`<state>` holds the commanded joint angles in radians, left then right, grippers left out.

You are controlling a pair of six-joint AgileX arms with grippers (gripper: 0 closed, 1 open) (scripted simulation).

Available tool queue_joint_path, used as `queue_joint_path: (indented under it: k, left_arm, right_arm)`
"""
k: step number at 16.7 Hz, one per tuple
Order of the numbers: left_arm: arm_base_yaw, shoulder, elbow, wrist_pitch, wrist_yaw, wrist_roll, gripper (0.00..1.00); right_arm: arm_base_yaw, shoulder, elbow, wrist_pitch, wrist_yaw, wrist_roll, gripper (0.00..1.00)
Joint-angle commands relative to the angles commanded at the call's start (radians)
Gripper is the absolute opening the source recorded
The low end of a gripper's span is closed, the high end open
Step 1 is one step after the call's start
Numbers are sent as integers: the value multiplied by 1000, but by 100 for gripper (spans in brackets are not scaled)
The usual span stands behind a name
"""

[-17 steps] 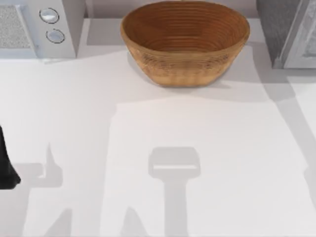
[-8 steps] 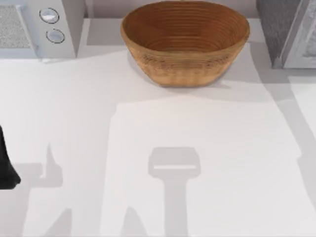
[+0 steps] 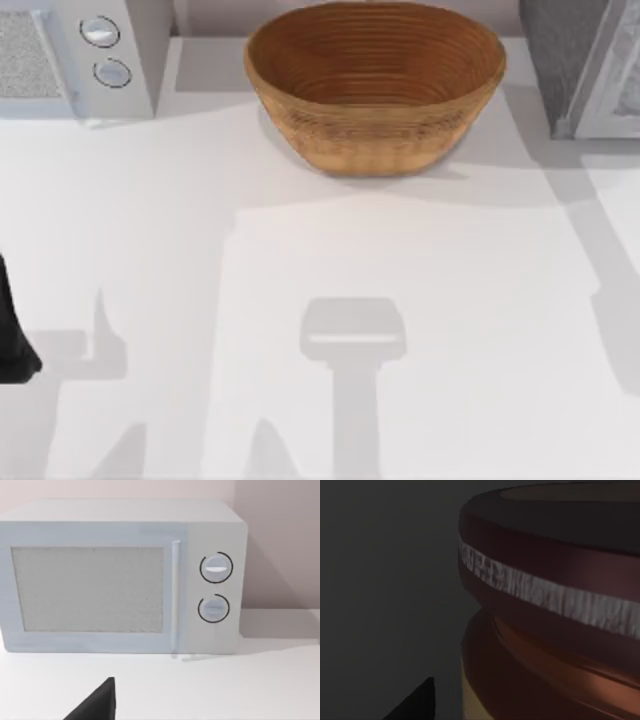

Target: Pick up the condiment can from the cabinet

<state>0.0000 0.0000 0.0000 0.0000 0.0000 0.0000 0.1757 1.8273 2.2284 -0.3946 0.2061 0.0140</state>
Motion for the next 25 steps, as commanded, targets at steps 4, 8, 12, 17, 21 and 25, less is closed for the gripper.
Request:
queue_joint_path:
  k: [4, 8, 12, 17, 21, 25]
  left_arm:
    - [0, 0, 0, 0, 0, 0, 100]
    - [0, 0, 0, 0, 0, 0, 100]
    - [0, 0, 0, 0, 0, 0, 100]
    - [0, 0, 0, 0, 0, 0, 100]
    - [0, 0, 0, 0, 0, 0, 100]
    - [0, 0, 0, 0, 0, 0, 100]
  right_arm:
    - [0, 0, 0, 0, 0, 0, 77]
    - [0, 0, 0, 0, 0, 0, 47]
    - [0, 0, 0, 0, 0, 0, 17]
    - [0, 0, 0, 0, 0, 0, 0]
    - [0, 0, 0, 0, 0, 0, 0]
    - [15, -16, -11, -16, 7, 1, 0]
